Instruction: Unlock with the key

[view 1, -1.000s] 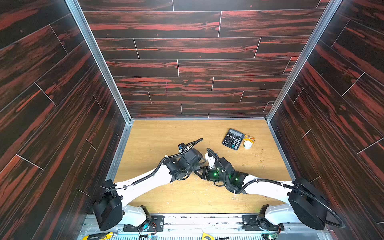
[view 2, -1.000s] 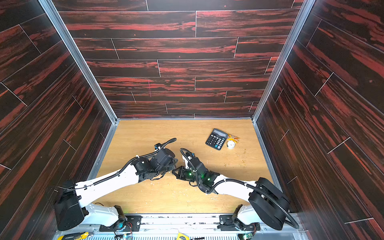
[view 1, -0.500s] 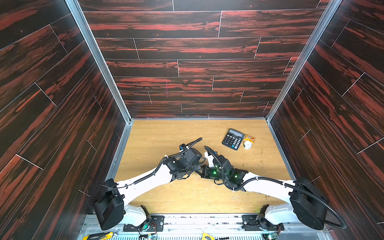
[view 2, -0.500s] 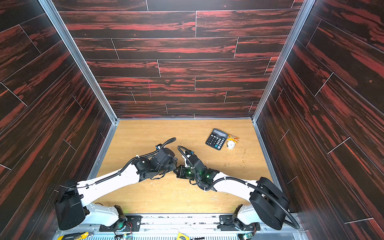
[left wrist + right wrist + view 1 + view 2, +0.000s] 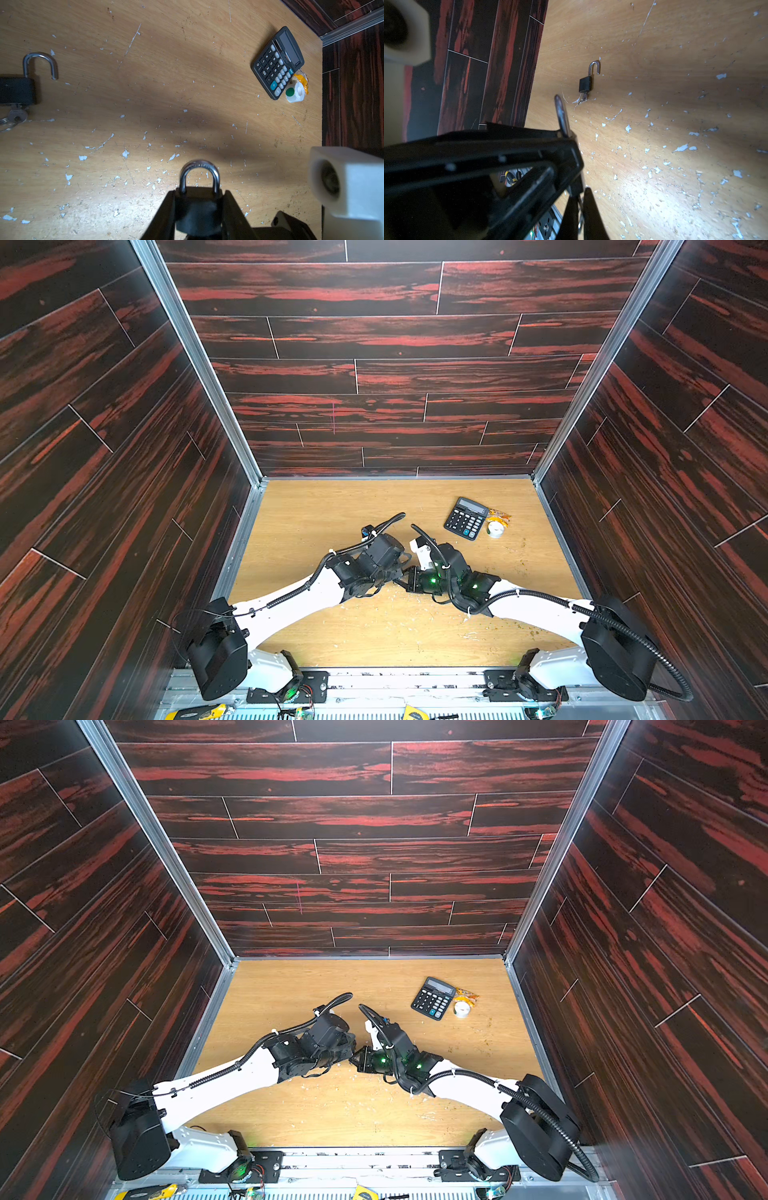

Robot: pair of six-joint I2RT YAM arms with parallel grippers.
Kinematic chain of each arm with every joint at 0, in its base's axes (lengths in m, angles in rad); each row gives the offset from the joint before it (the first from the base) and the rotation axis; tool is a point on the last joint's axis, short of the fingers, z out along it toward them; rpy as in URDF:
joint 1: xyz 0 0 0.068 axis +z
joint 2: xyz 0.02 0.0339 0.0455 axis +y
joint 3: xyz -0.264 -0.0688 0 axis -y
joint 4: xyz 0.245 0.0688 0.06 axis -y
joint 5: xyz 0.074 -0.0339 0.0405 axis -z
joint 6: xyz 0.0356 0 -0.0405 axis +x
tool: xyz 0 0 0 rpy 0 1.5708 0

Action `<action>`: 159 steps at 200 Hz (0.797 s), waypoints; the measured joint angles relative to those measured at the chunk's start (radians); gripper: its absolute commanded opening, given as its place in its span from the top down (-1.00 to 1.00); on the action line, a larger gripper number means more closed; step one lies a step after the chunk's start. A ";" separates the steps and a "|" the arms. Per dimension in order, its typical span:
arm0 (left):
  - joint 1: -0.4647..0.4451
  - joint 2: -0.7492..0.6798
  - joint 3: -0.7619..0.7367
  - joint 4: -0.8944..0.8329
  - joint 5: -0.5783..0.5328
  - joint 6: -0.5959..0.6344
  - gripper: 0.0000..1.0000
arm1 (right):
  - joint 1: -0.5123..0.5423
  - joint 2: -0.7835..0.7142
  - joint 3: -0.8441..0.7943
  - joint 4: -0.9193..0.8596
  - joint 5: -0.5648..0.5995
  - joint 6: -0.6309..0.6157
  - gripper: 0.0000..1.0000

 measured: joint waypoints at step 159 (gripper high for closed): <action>0.002 -0.043 0.007 0.039 -0.006 0.066 1.00 | -0.089 -0.021 0.034 -0.010 -0.221 0.073 1.00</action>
